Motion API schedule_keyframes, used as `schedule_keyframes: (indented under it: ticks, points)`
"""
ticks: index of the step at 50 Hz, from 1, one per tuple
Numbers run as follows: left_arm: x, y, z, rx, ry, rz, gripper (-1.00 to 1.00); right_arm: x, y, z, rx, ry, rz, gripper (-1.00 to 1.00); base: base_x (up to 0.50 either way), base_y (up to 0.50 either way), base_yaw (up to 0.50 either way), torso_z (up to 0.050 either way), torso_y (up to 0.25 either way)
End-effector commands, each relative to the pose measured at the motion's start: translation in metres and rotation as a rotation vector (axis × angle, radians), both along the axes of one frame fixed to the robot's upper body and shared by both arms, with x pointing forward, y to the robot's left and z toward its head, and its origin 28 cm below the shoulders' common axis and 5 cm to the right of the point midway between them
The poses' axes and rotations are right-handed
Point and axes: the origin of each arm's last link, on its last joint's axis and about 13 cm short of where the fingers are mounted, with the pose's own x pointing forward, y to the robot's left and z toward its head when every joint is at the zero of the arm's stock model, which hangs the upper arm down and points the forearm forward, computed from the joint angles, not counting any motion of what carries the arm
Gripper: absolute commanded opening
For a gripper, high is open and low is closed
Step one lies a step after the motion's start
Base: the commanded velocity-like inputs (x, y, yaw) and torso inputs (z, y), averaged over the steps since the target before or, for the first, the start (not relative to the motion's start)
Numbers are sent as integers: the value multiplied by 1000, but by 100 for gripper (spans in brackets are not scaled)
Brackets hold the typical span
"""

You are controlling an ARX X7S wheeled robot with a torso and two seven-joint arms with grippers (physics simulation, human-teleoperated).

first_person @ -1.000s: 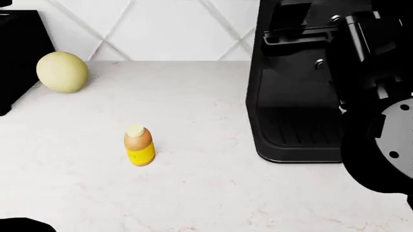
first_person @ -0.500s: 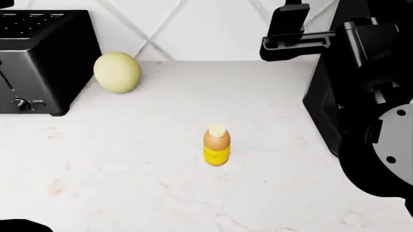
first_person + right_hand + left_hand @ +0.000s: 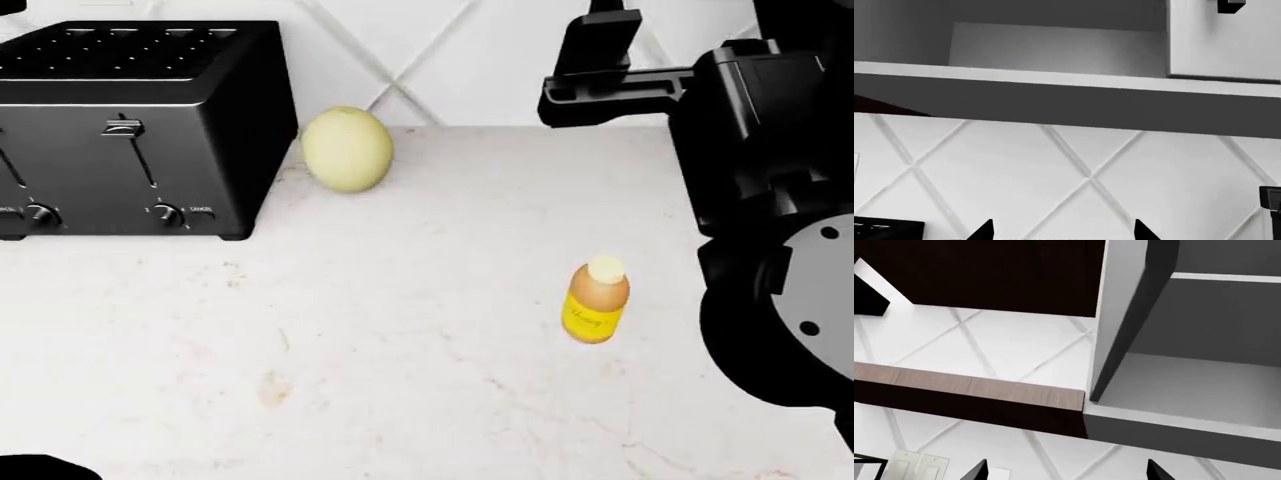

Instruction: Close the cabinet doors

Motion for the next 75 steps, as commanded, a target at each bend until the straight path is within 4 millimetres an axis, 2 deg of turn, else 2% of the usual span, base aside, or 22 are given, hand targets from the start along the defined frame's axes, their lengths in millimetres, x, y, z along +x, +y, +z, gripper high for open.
schedule_keyframes:
  ticks: [1, 18, 37, 47, 50, 58, 66, 75]
  points:
    - [1, 0, 3, 1, -4, -4, 100, 3, -3, -1, 38, 30, -1, 100, 0, 0, 0, 0, 0]
    - [3, 17, 56, -84, -78, 47, 100, 3, -8, -8, 39, 53, -18, 100, 0, 0, 0, 0, 0]
    - [5, 39, 69, -148, -92, 144, 100, 3, -10, -10, 30, 66, -31, 100, 0, 0, 0, 0, 0]
    - [3, 49, 83, -156, -104, 169, 100, 4, -11, -11, 34, 71, -32, 100, 0, 0, 0, 0, 0]
    - [5, 54, 92, -152, -95, 172, 100, 4, -11, -11, 33, 73, -31, 100, 0, 0, 0, 0, 0]
    - [5, 66, 138, -90, -96, 224, 100, 3, -11, -12, 30, 74, -25, 100, 0, 0, 0, 0, 0]
    - [13, 56, 164, -43, -21, 67, 100, 2, -11, -14, 31, 76, -16, 100, 0, 0, 0, 0, 0]
    - [15, 40, 171, -12, 8, -18, 100, 3, -12, -16, 33, 82, -13, 100, 0, 0, 0, 0, 0]
